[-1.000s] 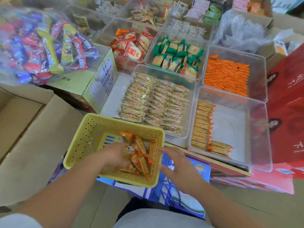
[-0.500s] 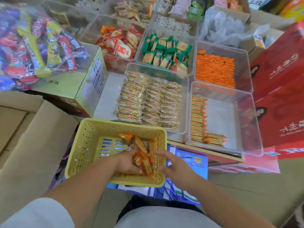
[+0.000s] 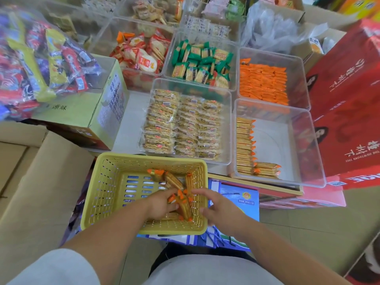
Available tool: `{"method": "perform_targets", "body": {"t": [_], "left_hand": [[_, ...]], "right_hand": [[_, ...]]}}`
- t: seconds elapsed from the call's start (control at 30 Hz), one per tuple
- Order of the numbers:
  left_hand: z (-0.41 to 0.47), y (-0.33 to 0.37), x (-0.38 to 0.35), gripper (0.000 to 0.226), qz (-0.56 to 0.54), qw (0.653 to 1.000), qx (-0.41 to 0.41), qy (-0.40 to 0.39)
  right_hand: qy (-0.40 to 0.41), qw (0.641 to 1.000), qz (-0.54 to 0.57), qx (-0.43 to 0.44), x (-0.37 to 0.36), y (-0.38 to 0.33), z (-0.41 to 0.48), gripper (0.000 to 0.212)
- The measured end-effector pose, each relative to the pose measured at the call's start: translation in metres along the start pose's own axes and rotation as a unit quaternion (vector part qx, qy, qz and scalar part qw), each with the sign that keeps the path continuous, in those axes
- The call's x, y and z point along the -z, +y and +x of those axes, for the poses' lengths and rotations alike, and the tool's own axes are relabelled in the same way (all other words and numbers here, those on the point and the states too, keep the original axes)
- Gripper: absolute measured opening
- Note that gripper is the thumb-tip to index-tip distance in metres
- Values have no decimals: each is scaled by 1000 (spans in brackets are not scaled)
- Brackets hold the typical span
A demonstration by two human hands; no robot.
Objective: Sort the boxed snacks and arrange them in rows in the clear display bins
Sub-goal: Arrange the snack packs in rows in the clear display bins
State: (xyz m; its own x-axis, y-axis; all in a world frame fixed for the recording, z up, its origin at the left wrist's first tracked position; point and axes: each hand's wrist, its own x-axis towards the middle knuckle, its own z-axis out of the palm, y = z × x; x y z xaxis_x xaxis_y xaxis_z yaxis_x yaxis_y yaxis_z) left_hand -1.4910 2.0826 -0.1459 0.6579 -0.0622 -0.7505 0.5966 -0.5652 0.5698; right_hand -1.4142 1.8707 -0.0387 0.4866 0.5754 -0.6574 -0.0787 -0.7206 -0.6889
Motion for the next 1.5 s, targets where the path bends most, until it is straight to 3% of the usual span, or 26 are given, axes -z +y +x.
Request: {"method": "perform_targets", "body": {"t": [0.23, 0.4, 0.5, 0.67, 0.87, 0.93, 0.97, 1.07, 1.13, 1.2, 1.27, 1.37, 1.5], "left_hand": [[-5, 2, 8, 39, 19, 1000, -10, -21], [-15, 3, 17, 63, 74, 996, -7, -53], [-21, 2, 22, 55, 87, 995, -4, -41], [-39, -7, 34, 47, 44, 998, 26, 21], [-82, -14, 47, 45, -115, 985, 19, 124], [-102, -11, 45, 48, -279, 949, -6, 149], [-111, -8, 42, 49, -379, 911, -23, 162], [-124, 8, 26, 44, -618, 757, -75, 198], [-124, 25, 11, 43, -703, 674, -100, 203], [-120, 47, -4, 45, -744, 628, -107, 199], [-117, 70, -18, 49, -750, 623, -115, 191], [-109, 102, -37, 53, -722, 654, -140, 175], [-95, 143, -56, 48, -697, 669, -129, 225]], "right_hand": [[6, 1000, 4, 1, 0, 1, -1, 45], [14, 1000, -3, -7, -1, 3, -2, 42], [16, 1000, 6, -13, -1, 3, -3, 42], [14, 1000, 27, -9, -3, 0, -8, 44], [27, 999, -22, -3, -6, 2, -6, 42], [32, 999, -32, 2, -6, 5, -4, 42], [38, 998, -46, 8, -6, 7, -3, 40], [128, 978, -156, 54, -5, 8, -4, 46], [196, 956, -191, 105, -3, -1, -9, 46], [196, 957, -158, 146, 0, -9, -15, 38], [117, 983, -34, 135, 4, -16, -20, 25], [-11, 986, 137, 93, 10, -17, -25, 29], [-24, 977, 202, 57, 31, -1, -26, 29]]}}
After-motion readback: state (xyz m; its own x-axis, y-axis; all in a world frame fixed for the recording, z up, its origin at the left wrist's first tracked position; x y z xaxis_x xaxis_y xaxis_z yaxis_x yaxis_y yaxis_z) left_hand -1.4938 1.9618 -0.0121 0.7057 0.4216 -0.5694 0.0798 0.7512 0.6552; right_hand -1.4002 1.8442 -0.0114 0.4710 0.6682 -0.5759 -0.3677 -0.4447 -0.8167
